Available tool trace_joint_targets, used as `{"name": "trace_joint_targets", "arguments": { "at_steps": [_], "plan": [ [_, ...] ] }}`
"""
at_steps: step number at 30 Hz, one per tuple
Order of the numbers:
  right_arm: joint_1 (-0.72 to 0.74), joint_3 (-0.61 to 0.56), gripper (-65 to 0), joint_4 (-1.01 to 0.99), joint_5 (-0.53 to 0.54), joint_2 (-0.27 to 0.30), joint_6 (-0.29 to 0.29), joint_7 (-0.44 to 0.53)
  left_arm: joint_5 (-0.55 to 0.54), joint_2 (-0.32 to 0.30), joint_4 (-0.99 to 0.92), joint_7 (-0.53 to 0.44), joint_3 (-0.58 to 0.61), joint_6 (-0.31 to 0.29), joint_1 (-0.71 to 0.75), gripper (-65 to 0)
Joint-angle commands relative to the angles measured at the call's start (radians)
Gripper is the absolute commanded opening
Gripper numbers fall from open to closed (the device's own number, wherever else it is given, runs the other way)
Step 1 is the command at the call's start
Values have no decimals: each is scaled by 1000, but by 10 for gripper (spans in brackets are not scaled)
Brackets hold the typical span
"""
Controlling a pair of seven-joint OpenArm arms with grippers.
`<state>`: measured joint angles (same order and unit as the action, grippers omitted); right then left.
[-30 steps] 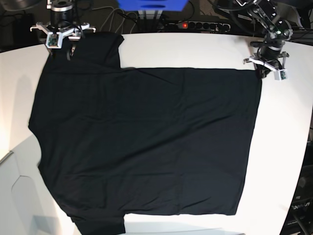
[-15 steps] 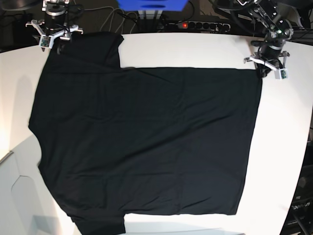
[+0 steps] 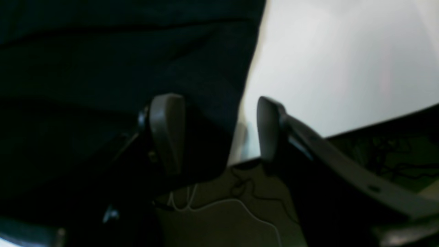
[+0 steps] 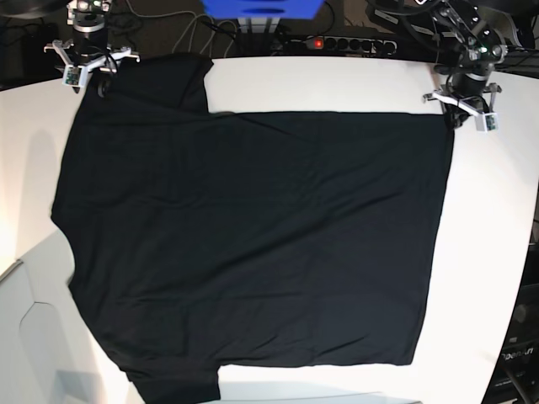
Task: Fold the T-shirt properly
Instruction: 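Lift the shoulder corners and pull them toward the hem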
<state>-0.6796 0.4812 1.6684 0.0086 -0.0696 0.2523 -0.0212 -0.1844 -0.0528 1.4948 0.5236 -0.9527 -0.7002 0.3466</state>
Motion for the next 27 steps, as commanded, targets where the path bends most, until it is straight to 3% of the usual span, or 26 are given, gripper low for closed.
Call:
{"name": "trace_joint_targets", "arguments": {
  "at_steps": [1,4,10,13,19,27],
  "plan": [
    [-2,20,-310,5,-2,-5,23,11,9,-12,14,8,-4,2,7,-648],
    [8,44,-310,-17,-2,-16,58,11,9,-12,14,8,-4,2,10,-648],
    [-1,40,-319,-20,-2,-22,66,11,9,-12,14,8,-4,2,12,-648],
    [-1,40,-393,-20,-2,-22,68,11,9,-12,14,8,-4,2,12,-648],
    [-2,40,-645,-12,-2,-22,68,11,9,-9,14,8,-4,2,12,-648],
    [-2,46,-650,59,-2,-29,68,11,4,-11,16,8,-5,2,13,-648]
  ]
}}
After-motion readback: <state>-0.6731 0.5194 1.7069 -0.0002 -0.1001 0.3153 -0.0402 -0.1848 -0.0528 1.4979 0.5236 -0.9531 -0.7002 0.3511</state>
